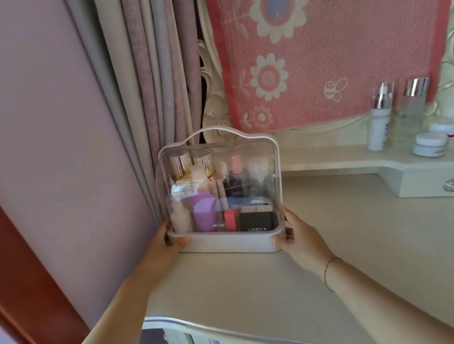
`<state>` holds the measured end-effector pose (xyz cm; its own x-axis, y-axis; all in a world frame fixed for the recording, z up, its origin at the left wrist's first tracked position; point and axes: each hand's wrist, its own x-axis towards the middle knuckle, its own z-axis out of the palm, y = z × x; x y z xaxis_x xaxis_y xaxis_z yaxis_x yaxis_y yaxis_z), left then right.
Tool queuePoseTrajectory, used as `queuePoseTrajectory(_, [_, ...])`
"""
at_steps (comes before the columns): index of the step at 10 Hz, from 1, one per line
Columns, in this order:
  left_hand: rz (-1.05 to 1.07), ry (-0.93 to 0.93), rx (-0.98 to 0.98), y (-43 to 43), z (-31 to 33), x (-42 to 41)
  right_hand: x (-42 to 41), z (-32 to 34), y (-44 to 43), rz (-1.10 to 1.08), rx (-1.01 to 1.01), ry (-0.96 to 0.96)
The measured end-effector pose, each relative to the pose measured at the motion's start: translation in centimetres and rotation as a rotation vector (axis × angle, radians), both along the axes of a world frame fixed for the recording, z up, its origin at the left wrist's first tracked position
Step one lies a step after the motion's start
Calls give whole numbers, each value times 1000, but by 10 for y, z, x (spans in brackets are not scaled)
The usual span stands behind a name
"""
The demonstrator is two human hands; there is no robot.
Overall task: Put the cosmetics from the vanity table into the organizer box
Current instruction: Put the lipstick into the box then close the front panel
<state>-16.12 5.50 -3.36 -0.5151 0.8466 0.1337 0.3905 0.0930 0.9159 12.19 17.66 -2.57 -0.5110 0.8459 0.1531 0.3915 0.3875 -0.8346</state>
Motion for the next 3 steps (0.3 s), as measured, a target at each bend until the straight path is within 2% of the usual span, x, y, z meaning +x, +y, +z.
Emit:
queuePoseTrajectory(2, [-3,-16,11,-3,-2,6,0,3,-3,-34,17,-25])
queuePoseTrajectory(3, [147,79,54,-9,-4,19,0,-6,-19,-48,6,52])
